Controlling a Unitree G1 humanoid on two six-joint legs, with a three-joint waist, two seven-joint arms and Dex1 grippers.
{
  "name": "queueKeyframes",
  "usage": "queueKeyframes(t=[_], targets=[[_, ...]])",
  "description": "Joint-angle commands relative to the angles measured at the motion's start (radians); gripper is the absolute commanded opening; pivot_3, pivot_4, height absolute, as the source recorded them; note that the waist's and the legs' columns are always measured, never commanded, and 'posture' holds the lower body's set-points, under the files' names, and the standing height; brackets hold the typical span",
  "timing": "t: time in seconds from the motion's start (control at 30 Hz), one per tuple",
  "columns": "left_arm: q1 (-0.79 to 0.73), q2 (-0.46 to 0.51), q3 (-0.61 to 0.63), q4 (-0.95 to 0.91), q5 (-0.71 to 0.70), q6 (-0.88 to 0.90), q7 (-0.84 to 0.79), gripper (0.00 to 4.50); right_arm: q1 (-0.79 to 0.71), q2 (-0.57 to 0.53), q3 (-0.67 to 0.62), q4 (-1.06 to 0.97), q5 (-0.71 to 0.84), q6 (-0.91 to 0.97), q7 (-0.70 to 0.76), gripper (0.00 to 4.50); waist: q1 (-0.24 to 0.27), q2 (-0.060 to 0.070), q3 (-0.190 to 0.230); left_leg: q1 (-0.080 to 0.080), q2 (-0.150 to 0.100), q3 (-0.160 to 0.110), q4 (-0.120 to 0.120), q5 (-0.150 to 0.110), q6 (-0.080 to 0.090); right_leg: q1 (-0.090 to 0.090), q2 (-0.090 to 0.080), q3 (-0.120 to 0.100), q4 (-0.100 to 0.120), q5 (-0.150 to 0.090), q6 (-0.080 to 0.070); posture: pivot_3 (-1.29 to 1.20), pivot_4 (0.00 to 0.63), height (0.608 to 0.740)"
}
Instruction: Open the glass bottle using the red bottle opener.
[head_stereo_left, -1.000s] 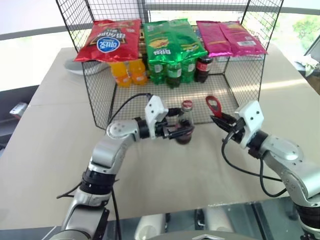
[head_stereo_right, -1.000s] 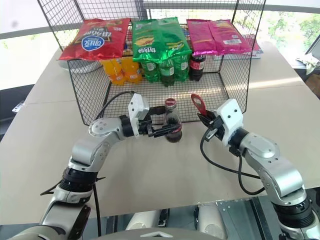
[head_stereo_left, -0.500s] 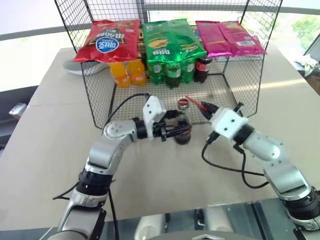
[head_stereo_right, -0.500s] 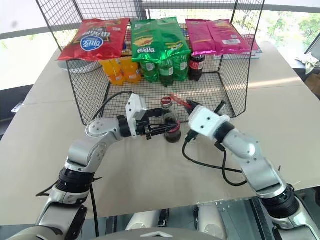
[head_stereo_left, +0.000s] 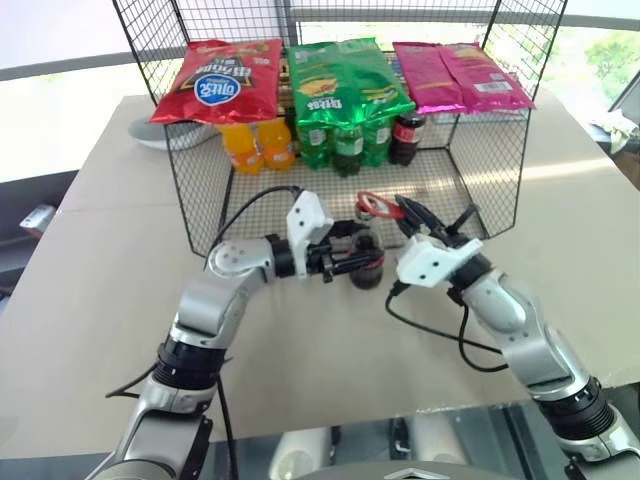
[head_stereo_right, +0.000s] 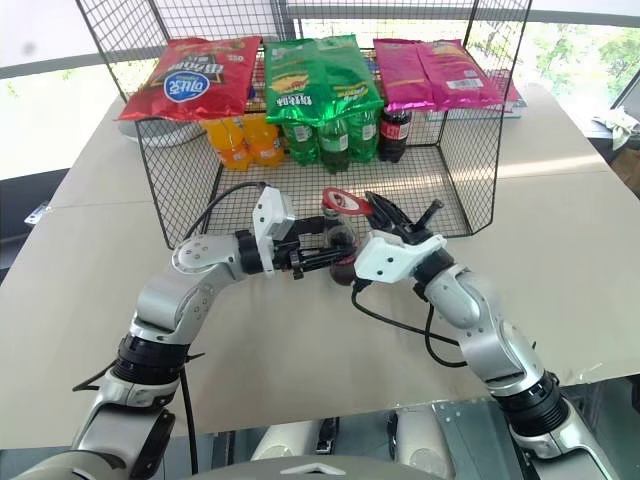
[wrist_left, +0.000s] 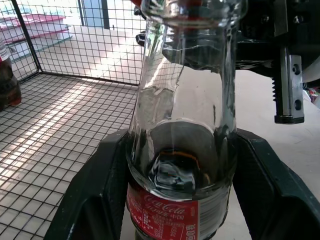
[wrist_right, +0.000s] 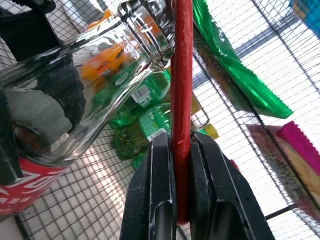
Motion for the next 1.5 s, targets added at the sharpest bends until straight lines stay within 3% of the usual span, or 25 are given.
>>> queueKeyframes(t=[0.03, 0.53, 1.1, 1.5], targets=[[-0.034, -0.012, -0.005, -0.031, -0.016, -0.006, 0.001, 2.30, 0.021, 0.010, 0.039, 0.003, -0.048, -0.046, 0.008, 0.00, 0.000, 0.000, 0.000, 0.000, 0.000, 0.000, 0.000, 0.000, 0.000, 0.000, 0.000, 0.000, 0.000, 0.000, 0.000, 0.00, 0.150, 0.740], [-0.035, -0.012, -0.010, -0.028, -0.003, -0.001, 0.000, 2.30, 0.012, -0.034, 0.060, 0.114, -0.223, -0.140, 0.008, 0.00, 0.000, 0.001, -0.003, 0.003, 0.000, 0.000, 0.000, 0.001, -0.001, 0.001, 0.000, 0.001, 0.002, 0.000, 0.000, 0.00, 0.150, 0.740], [-0.021, -0.016, -0.022, -0.019, 0.018, -0.013, -0.002, 2.30, -0.146, -0.241, -0.005, 0.102, -0.177, -0.259, 0.193, 0.00, 0.000, 0.002, -0.005, 0.004, 0.000, 0.001, 0.000, 0.001, -0.001, 0.003, 0.000, 0.001, 0.002, 0.000, 0.000, 0.00, 0.150, 0.740], [-0.018, -0.015, -0.032, -0.014, 0.020, -0.025, -0.006, 2.30, -0.204, -0.249, -0.053, 0.139, -0.107, -0.284, 0.249, 0.00, 0.000, 0.002, -0.005, 0.003, 0.000, 0.000, 0.000, 0.001, -0.001, 0.003, 0.000, 0.001, 0.002, 0.000, 0.000, 0.00, 0.150, 0.740]])
